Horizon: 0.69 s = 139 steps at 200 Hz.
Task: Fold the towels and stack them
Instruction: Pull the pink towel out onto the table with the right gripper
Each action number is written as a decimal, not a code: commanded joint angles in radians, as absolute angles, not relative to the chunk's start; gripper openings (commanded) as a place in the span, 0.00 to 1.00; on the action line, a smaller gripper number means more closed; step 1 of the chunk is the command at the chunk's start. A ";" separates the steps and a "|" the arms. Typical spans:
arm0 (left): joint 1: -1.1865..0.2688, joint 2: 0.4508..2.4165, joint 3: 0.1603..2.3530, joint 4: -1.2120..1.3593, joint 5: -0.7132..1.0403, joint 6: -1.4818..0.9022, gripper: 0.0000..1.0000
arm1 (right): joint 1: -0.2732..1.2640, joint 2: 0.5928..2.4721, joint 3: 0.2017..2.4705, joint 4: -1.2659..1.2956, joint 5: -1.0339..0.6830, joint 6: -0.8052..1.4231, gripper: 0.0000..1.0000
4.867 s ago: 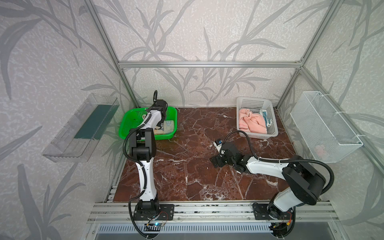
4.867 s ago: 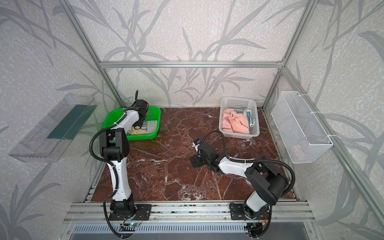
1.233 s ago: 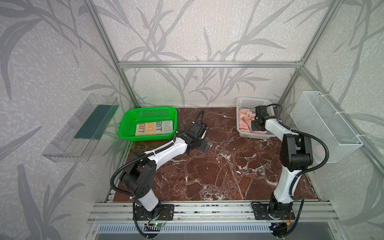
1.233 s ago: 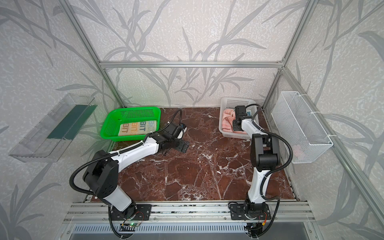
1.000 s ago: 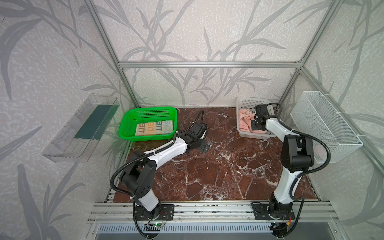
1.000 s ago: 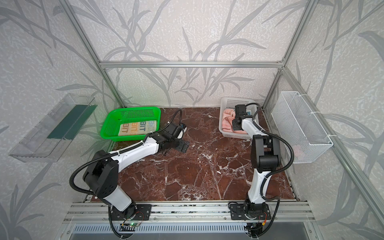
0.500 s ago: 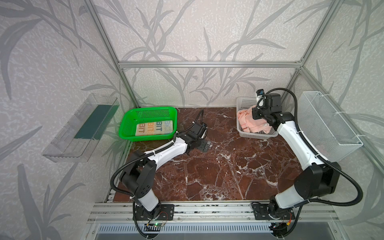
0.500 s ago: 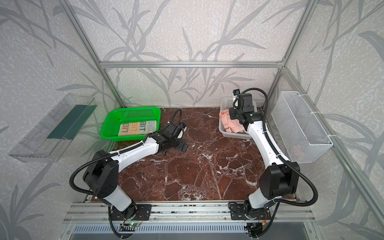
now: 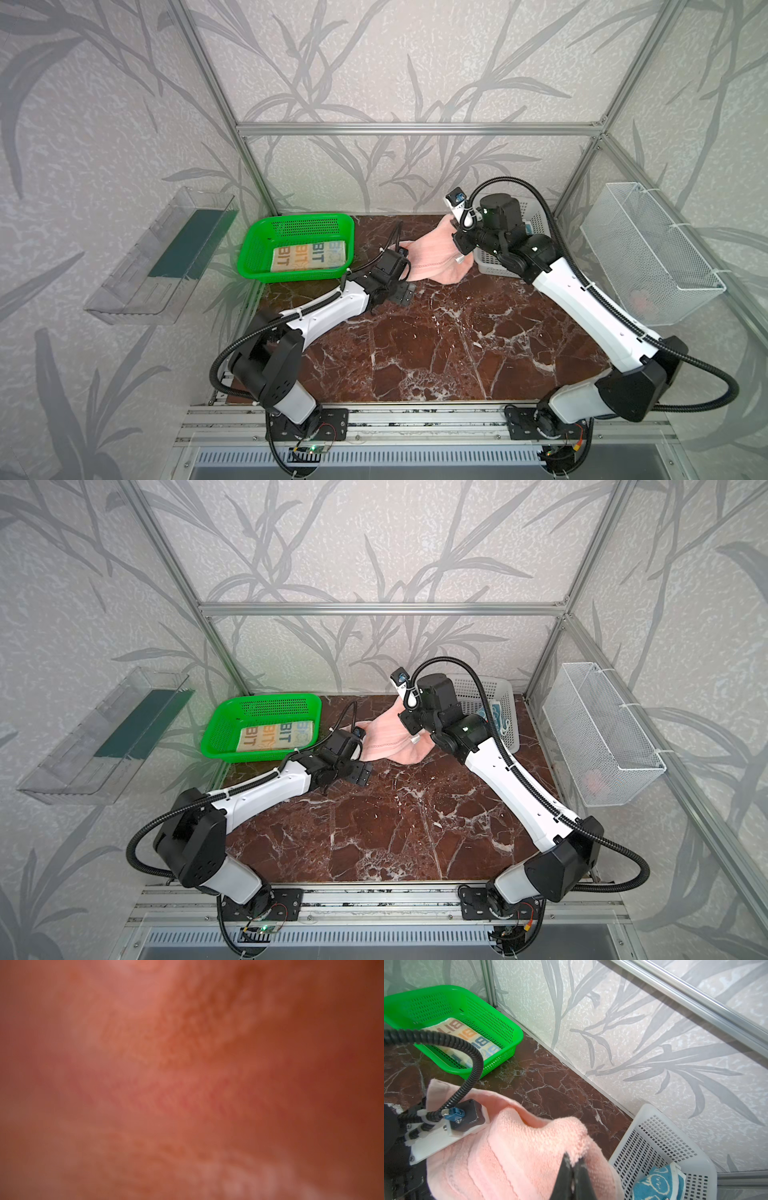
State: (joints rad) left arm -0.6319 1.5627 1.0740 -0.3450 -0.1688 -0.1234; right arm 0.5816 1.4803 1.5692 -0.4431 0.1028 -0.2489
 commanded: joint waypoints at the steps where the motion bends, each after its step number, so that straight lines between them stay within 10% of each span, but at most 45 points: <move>1: -0.636 1.490 1.035 -0.324 -0.249 -0.112 0.99 | 0.582 1.471 1.514 -0.372 0.101 -0.193 0.00; 139: -0.647 1.362 0.856 -0.297 -0.219 0.186 0.99 | 0.541 1.823 1.325 -0.405 0.156 0.059 0.03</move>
